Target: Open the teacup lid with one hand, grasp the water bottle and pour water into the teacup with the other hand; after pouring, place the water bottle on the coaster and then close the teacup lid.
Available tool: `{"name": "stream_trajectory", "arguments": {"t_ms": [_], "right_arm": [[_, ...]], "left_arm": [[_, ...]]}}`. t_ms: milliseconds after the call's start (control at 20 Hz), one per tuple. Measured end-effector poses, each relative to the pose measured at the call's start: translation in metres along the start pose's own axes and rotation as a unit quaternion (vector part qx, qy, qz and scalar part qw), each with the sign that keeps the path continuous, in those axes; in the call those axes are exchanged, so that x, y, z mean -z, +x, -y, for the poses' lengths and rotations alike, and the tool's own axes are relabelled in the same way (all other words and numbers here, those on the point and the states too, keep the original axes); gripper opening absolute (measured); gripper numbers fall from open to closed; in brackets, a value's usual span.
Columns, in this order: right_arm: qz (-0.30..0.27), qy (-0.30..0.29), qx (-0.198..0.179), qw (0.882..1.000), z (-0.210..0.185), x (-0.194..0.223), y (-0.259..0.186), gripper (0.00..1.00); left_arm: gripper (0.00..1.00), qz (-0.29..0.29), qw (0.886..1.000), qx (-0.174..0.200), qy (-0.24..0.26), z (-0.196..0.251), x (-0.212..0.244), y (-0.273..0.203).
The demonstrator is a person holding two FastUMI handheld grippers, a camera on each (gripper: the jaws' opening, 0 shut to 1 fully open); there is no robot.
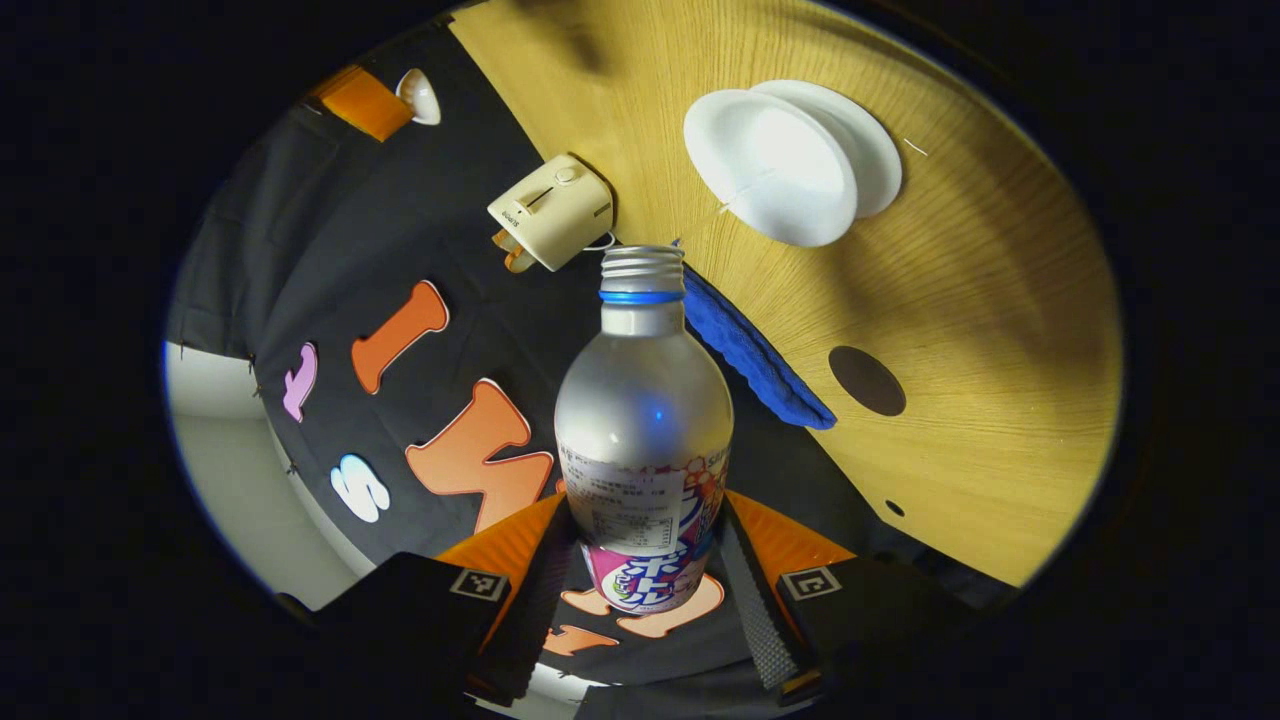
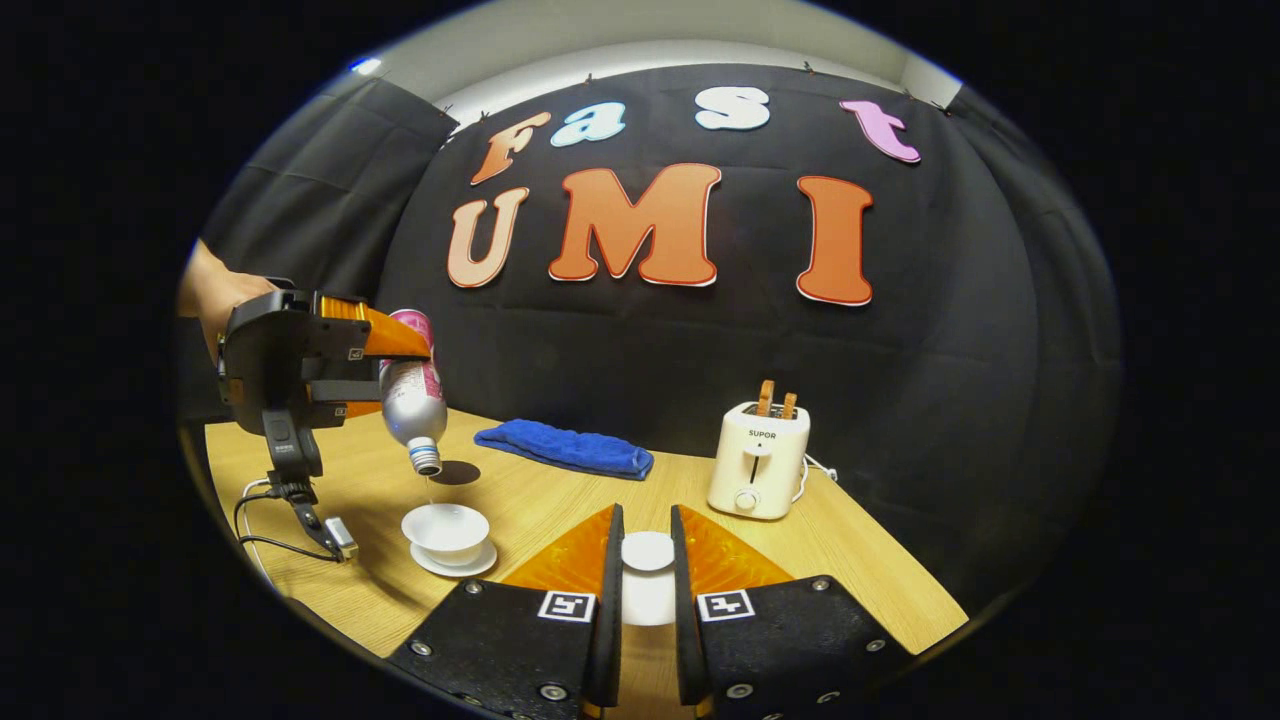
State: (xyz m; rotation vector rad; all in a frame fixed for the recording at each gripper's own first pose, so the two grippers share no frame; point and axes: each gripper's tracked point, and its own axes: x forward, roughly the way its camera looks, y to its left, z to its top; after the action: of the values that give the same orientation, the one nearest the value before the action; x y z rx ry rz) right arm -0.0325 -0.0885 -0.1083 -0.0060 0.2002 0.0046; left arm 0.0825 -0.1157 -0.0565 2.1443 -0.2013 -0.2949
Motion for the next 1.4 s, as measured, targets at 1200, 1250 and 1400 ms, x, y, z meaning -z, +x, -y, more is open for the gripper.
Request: {"name": "stream_trajectory", "arguments": {"t_ms": [1200,1250,1400], "right_arm": [[-0.014,0.012,-0.045,0.999,-0.083,-0.033,0.049,0.23],[-0.014,0.011,-0.048,0.999,-0.087,-0.035,0.05,0.23],[-0.019,0.011,-0.06,0.998,-0.101,-0.034,0.057,0.23]], "left_arm": [[0.83,-0.097,0.677,-0.115,-0.721,0.033,0.105,0.029],[0.83,-0.095,0.652,-0.113,-0.744,0.032,0.107,0.037],[0.83,-0.101,0.572,-0.095,-0.809,0.043,0.104,0.035]]}}
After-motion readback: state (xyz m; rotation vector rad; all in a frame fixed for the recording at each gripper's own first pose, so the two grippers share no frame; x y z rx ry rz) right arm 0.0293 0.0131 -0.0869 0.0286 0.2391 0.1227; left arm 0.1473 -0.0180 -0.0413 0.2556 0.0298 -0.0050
